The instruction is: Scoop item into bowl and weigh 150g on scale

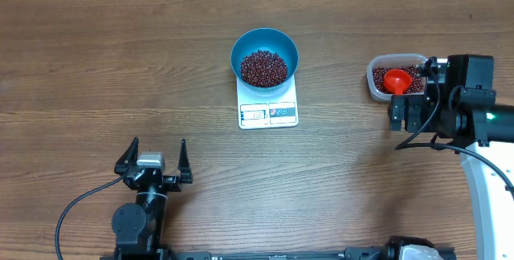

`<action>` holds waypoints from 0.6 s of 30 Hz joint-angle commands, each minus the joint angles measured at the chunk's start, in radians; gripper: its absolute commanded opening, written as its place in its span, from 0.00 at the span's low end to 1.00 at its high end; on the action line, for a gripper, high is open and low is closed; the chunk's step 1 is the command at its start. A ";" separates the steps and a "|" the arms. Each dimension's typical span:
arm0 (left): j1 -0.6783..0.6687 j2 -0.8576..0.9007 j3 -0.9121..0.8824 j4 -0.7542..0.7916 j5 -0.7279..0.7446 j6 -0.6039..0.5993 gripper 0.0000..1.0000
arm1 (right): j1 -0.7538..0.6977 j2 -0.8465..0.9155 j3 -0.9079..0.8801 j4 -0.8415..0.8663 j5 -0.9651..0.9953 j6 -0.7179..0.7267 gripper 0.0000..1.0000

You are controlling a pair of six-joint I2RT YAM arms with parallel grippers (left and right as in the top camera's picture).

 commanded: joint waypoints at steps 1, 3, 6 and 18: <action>0.005 -0.011 -0.003 -0.001 0.007 0.016 1.00 | 0.004 -0.005 0.026 0.008 0.010 -0.004 1.00; 0.005 -0.011 -0.003 -0.001 0.007 0.016 1.00 | 0.004 -0.016 0.023 0.027 0.008 -0.004 1.00; 0.005 -0.011 -0.004 -0.001 0.007 0.016 1.00 | 0.004 -0.067 -0.019 0.131 -0.041 -0.003 1.00; 0.005 -0.011 -0.003 -0.001 0.007 0.016 1.00 | 0.004 -0.441 -0.402 0.768 -0.238 0.002 1.00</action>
